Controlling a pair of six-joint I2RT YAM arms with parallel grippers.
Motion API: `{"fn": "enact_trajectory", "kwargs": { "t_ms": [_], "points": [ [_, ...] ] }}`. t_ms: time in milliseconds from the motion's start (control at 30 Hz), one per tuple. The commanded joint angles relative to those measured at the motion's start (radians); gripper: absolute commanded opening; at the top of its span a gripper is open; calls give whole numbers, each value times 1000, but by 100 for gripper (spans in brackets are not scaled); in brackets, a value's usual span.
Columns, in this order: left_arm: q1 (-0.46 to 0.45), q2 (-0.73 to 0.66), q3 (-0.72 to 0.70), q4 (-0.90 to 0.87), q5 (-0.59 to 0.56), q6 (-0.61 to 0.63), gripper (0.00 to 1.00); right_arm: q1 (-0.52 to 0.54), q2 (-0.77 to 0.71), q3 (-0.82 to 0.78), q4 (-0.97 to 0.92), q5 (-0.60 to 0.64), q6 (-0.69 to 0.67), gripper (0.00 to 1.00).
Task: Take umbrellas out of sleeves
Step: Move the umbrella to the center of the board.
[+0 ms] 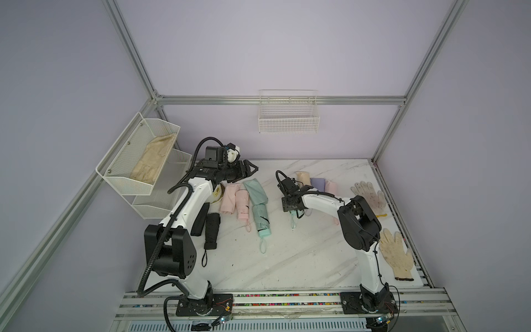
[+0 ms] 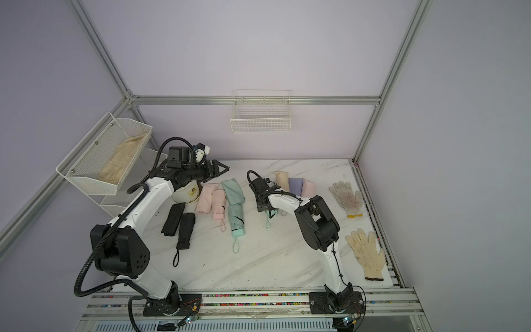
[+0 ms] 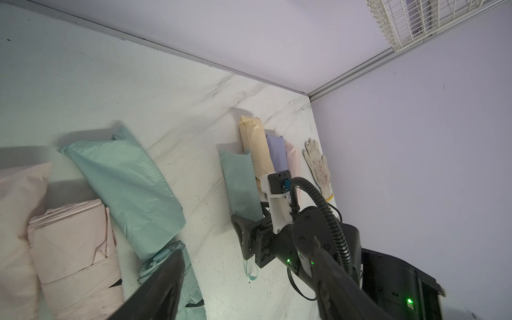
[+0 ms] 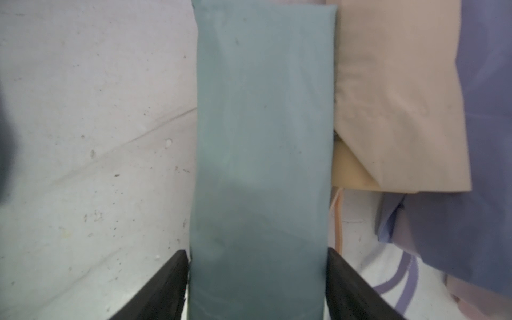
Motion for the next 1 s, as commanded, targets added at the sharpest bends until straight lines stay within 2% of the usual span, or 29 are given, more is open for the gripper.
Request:
{"fn": "enact_trajectory", "kwargs": {
  "t_ms": [0, 300, 500, 967],
  "points": [
    [9, -1, -17, 32, 18, -4, 73, -3, 9, 5, 7, -8, -1, 73],
    [8, 0, -15, 31, 19, -5, 73, -4, 0, -8, 14, -15, 11, 66],
    [8, 2, -16, 32, 19, -5, 72, -3, -21, -27, 31, -25, 9, 52],
    [8, 7, -18, 33, 18, -8, 72, 28, -114, -105, 61, -68, -7, 48]
  ]
}}
